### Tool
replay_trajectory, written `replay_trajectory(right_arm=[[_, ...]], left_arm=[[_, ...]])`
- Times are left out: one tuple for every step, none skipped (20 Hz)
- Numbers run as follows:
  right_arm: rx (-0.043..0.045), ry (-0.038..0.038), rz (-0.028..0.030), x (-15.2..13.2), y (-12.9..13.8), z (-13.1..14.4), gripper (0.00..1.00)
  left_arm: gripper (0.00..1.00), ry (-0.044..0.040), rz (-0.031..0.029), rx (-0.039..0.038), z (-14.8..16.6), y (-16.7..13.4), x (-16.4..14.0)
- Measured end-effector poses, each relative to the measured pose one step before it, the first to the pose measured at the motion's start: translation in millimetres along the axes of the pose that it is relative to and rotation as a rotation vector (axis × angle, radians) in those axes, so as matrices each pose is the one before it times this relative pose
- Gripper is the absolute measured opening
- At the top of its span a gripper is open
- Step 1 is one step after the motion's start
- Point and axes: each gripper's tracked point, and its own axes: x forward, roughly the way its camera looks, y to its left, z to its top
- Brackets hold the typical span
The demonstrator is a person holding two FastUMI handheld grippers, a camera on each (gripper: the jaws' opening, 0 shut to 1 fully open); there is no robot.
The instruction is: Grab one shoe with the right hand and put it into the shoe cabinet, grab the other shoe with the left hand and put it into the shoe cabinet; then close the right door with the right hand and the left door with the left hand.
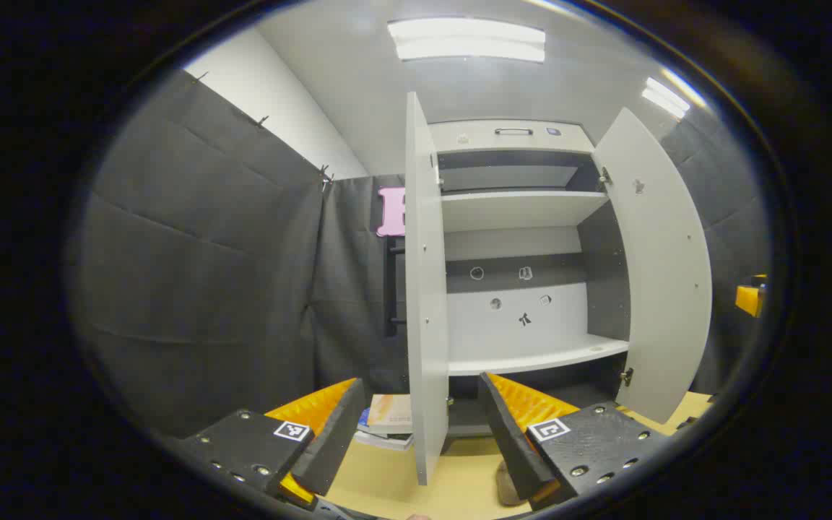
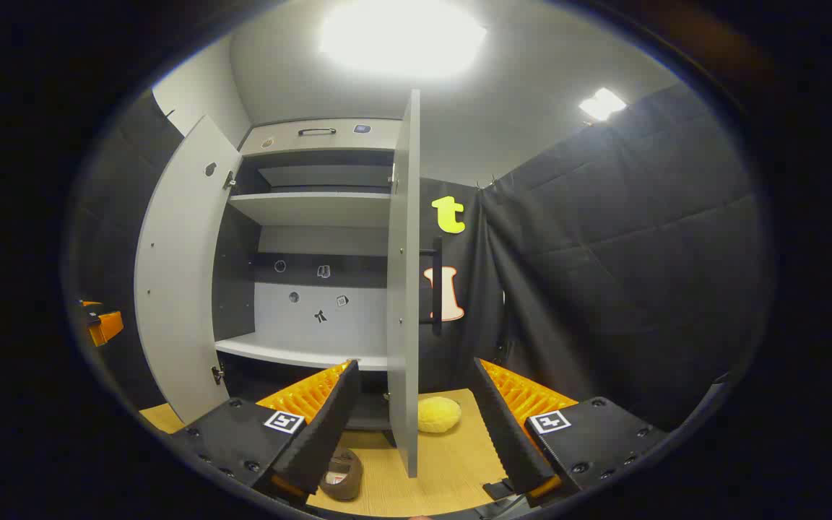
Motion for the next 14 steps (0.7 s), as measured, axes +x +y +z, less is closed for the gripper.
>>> replay_trajectory(right_arm=[[-0.00114,0.00129,0.00034,-0.61,0.2,-0.64,0.97],[-0.00114,0.00011,-0.00182,-0.3,-0.57,-0.28,0.97],[0.00176,-0.00173,-0.00053,-0.49,0.65,1.43,0.97],[0.00326,-0.00063,0.00252,0.28,1.11,-1.29,0.97],[0.00122,-0.00026,0.00084,0.29,0.35,-0.05,0.97],[-0.00121,0.00087,0.00013,1.09,-0.48,-1.31,0.97],[0.00011,-0.00249,0.00453,0.07,0.66,-0.03,0.97],[0.00409,-0.00454,0.00575,1.41,1.77,0.62,0.97],[0.00278,-0.00129,0.00343,0.33,0.85,0.81,0.97],[-0.00165,-0.00136,0.00204,0.69,-0.02,-1.37,0.97],[-0.00521,0.00021,0.00105,0.61,0.03,-0.6,0.97],[-0.00505,0.00303,0.00232,0.31,0.6,-1.49,0.97],[-0.00171,0.00141,0.00312,1.87,0.68,-0.44,0.97],[0.00183,0.00054,0.00461,1.67,0.46,-0.96,0.96]], left_arm=[[0.96,0.00012,0.00143,-0.00295,-0.55,0.12,-0.91],[0.96,0.00156,0.00239,0.0015,-1.26,1.01,-1.62],[0.96,-0.00129,0.00148,0.00236,-0.25,0.04,1.56],[0.96,-0.00303,-0.00094,0.00378,0.95,-1.6,-0.43],[0.96,-0.00344,-0.00098,0.00358,1.83,-1.4,-1.24],[0.96,-0.00208,-0.00156,0.00189,-0.28,-2.69,-2.05],[0.96,-0.0026,-0.00328,-0.0007,0.84,-1.54,-0.75],[0.96,-0.00148,-0.00068,-0.00244,0.82,0.58,-1.19],[0.96,0.00049,-0.00013,-0.00159,0.32,0.37,0.16],[0.96,0.00063,-0.00001,-0.00099,-1.7,-0.11,2.13],[0.96,0.00087,0.00031,0.00149,0.02,-0.39,0.71],[0.96,0.00027,-0.00044,0.00207,-1.28,-0.87,1.12],[0.96,-0.0017,0.00048,0.00176,1.4,-1.51,0.4],[0.96,-0.0008,-0.00148,0.00077,-0.48,-2.33,-0.23]])
